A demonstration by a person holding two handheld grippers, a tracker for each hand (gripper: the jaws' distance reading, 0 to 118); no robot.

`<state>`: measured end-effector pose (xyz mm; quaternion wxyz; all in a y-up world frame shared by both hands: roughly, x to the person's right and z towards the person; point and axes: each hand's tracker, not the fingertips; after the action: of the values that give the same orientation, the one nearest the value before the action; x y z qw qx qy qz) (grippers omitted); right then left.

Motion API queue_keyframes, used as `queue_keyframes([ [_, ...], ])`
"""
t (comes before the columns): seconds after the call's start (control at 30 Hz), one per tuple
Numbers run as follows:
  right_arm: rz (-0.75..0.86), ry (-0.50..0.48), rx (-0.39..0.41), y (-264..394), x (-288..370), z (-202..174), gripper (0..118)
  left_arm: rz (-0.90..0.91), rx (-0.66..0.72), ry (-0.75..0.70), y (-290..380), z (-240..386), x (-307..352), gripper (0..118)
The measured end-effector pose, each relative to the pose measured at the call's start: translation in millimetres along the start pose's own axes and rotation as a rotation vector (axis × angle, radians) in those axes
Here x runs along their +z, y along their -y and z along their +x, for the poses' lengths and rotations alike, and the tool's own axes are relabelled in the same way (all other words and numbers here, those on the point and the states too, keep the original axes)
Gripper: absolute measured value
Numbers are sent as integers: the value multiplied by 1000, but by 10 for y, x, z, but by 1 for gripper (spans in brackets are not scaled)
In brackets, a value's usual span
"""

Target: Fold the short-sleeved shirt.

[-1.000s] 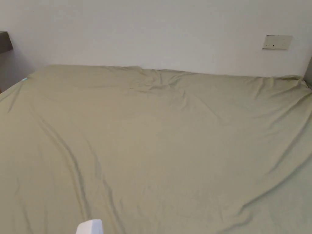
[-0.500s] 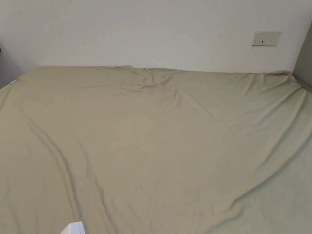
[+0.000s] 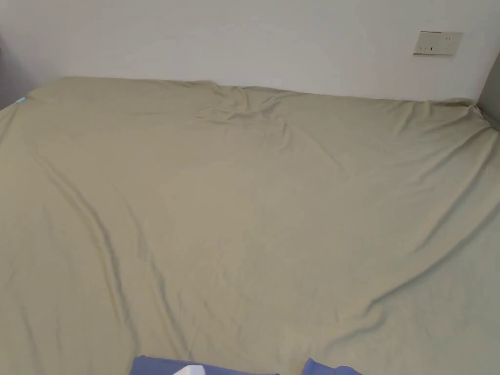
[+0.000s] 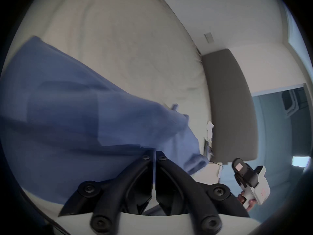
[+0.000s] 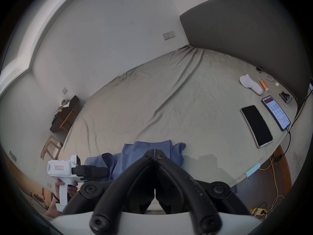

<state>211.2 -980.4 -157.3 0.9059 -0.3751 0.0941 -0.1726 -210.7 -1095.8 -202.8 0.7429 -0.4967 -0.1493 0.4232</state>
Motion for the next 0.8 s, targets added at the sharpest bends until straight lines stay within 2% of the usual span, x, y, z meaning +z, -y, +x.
queue_keyframes([
  [0.07,-4,11,-1,1,-2,1,2,-35,21,57,-4,10,-149,3],
  [0.2,-9,16,7,3,-6,-39,2,-18,-3,20,12,105,-136,0],
  [0.3,-10,-14,19,-30,-9,-82,2,73,-50,162,-55,124,391,0],
  [0.37,-12,-14,35,-60,-28,-137,2,187,-61,208,-130,44,823,0],
  [0.4,-13,-12,43,-70,-47,-155,2,253,-76,207,-164,-28,1035,4],
  [0.43,-16,-13,47,-78,-70,-172,2,313,-93,201,-211,-120,1279,15],
  [0.47,-20,-16,51,-79,-97,-184,2,368,-113,176,-248,-238,1469,40],
  [0.5,-24,-20,55,-78,-119,-205,2,419,-111,148,-270,-359,1608,89],
  [0.53,-32,-27,62,-75,-137,-232,2,455,-81,86,-287,-479,1705,118],
  [0.6,-46,-38,83,-62,-165,-330,2,438,-55,45,-349,-720,1766,118],
  [0.63,-54,-43,92,-58,-178,-368,2,444,-29,87,-377,-877,1790,116],
  [0.67,-62,-47,101,-53,-190,-405,2,418,-6,67,-423,-985,1760,115],
  [0.73,-76,-52,124,-44,-202,-473,2,332,85,45,-477,-1167,1607,116],
  [0.8,-81,-56,146,-43,-201,-536,2,237,103,36,-491,-1324,1371,115],
])
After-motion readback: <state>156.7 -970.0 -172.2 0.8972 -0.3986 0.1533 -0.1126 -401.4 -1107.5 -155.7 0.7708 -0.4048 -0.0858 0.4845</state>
